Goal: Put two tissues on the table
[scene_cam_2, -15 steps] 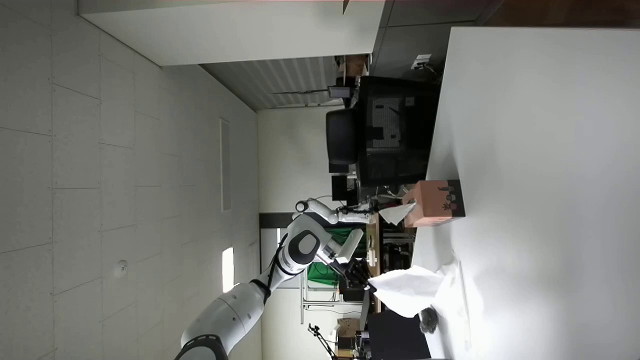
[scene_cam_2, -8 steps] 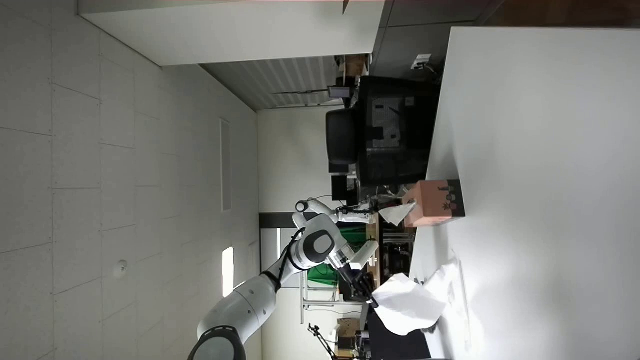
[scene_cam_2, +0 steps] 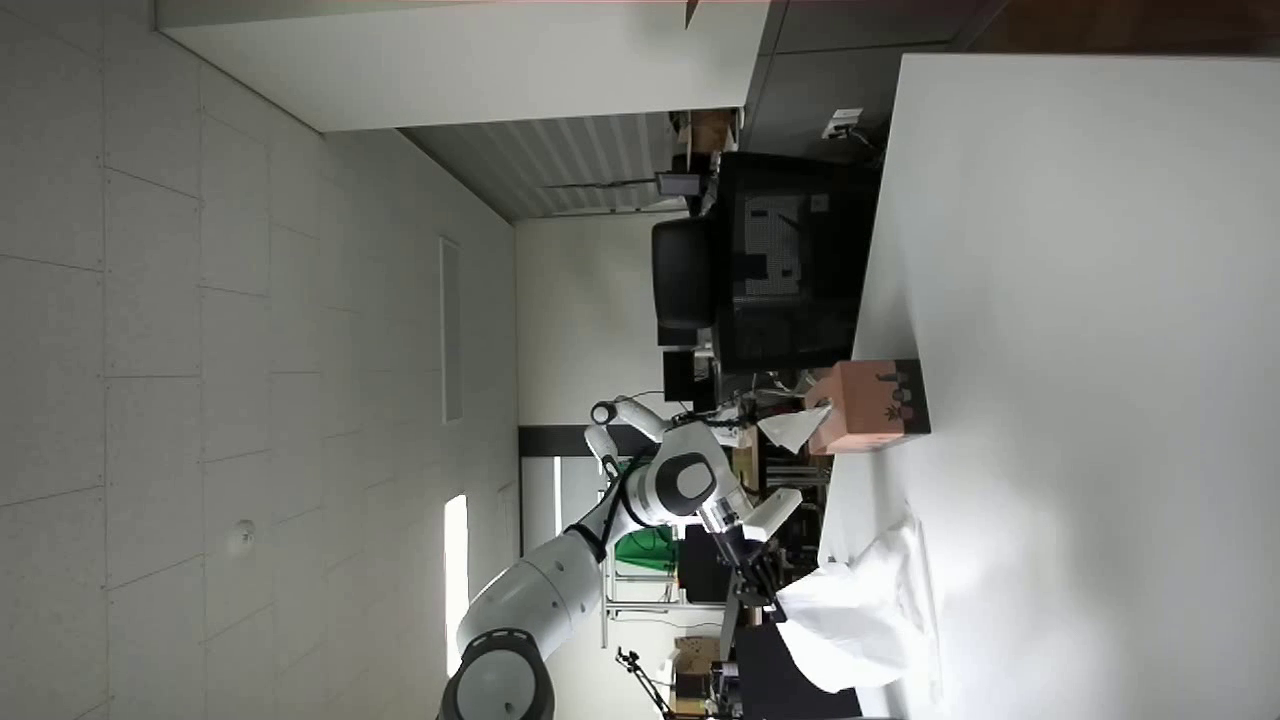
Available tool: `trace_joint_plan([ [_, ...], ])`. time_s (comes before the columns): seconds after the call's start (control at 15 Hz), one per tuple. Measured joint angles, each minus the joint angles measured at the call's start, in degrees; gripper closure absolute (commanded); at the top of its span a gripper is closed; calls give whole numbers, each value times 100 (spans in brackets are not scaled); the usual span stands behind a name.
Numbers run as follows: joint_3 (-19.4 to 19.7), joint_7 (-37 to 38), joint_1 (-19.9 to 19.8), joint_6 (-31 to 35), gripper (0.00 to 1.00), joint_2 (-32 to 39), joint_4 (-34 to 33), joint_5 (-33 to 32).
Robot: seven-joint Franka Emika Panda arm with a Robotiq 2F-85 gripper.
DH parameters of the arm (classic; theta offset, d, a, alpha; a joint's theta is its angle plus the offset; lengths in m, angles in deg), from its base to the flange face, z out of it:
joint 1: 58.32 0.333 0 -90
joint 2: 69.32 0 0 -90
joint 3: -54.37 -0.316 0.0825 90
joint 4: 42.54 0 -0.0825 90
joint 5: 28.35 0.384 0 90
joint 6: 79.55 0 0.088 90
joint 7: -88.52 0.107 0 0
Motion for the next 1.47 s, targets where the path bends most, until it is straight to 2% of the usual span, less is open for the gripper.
trace_joint_plan([
  [0.33, -7, -6, 27, 189, 100, 503, -376, 19],
  [0.4, -10, -7, 32, 219, 74, 582, -431, 25],
  [0.47, -13, -9, 38, 235, 73, 654, -491, 27],
  [0.53, -15, -11, 46, 236, 67, 723, -547, 27],
  [1.13, -19, -35, 78, 175, 5, 939, -885, 2],
  [1.27, -19, -35, 87, 220, 0, 935, -943, -6],
  [1.47, -19, -36, 124, 525, 0, 882, -977, -30],
])
